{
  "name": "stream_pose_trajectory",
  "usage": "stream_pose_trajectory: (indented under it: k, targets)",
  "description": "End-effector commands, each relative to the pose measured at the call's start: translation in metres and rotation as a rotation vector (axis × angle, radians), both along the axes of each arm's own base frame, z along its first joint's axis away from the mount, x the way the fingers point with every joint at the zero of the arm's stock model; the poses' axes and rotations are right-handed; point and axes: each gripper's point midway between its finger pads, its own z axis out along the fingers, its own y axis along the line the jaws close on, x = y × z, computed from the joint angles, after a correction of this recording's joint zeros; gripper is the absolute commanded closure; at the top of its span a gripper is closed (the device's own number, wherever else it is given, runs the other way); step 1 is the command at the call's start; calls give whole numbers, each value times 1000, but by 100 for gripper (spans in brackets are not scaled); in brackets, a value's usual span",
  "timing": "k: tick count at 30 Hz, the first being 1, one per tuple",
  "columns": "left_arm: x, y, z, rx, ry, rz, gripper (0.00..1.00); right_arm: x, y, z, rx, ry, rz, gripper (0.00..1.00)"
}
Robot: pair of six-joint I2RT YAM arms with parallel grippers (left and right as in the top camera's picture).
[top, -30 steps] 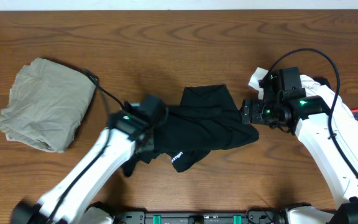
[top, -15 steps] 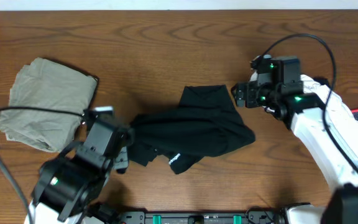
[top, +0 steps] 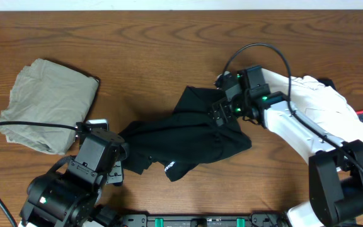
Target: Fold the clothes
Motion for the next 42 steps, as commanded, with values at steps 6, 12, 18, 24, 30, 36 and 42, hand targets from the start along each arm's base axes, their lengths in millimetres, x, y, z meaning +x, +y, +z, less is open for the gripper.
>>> stream_pose_trajectory:
  k: [6,12,18,24,30,36,42]
  targets:
    - [2,5,4,24,-20,12,94,-13,15,-24,3,59,83,14]
    - [2,5,4,24,-20,12,94,-18,26,-26,12,63,113,27]
    - [2,5,4,24,-20,12,94,-22,25,-28,6,78,114,28]
    - [2,5,4,24,-21,12,94,-25,23,-29,-1,96,114,59]
    - [2,5,4,24,-20,12,94,-18,14,-32,-45,91,38,99]
    - [5,9,6,42,-39,23,94,16,-19,31,-61,-53,-166,99]
    - [16,17,15,98,-101,39,94,33,-86,195,46,-304,-394,99]
